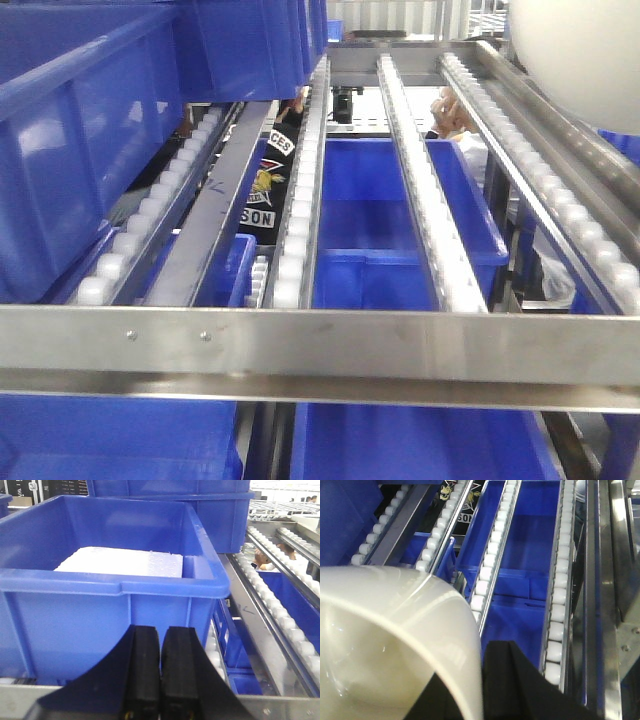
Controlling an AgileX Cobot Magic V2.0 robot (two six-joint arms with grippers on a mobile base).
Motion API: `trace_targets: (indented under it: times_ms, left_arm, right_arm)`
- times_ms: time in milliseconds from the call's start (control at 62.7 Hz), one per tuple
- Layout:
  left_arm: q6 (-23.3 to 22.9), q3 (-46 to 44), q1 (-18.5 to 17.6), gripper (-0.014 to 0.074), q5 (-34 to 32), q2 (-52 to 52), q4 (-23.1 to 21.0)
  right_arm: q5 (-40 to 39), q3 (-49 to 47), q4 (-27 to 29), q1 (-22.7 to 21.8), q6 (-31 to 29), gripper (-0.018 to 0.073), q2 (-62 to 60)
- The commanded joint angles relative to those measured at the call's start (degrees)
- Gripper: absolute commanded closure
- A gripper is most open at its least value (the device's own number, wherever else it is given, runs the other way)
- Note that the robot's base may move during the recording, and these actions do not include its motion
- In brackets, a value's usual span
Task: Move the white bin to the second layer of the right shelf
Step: 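Hold the white bin above the second-layer rollers with the right gripper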
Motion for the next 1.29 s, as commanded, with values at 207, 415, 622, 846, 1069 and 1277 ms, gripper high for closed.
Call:
trace_targets:
  times_ms: [207, 415, 622, 846, 1069, 1277]
  left_arm:
    - [-0.6, 2.1, -0.3, 0.0512, -4.9, -0.2, -0.5]
    - [-0.6, 2.1, -0.3, 0.0512, -4.9, -0.2, -0.5]
    - [-0.6, 2.1, -0.3, 0.0512, -4.9, -0.2, -0.5]
    - [-0.6, 2.1, -0.3, 0.0512, -4.9, -0.2, -0.5]
    - [-0.6, 2.1, -0.3, 0.0512, -4.9, -0.2, -0.5]
    - [-0.6, 2.1, -0.3, 0.0512, -4.9, -0.2, -0.5]
  right_arm:
    - [-5.1, -1.8, 0.6, -0.2, -0.2, 0.0504, 0.2]
    - [-5.1, -1.8, 0.6, -0.2, -0.2, 0.0504, 0.2]
    - [-5.1, -1.8, 0.6, -0.2, -0.2, 0.0504, 0.2]
    - [-5.1, -1.8, 0.6, -0.2, -0.2, 0.0504, 0.2]
    - [-5.1, -1.8, 0.6, -0.2, -0.2, 0.0504, 0.2]
    - [-5.1, -1.8, 0.6, -0.2, -0.2, 0.0504, 0.2]
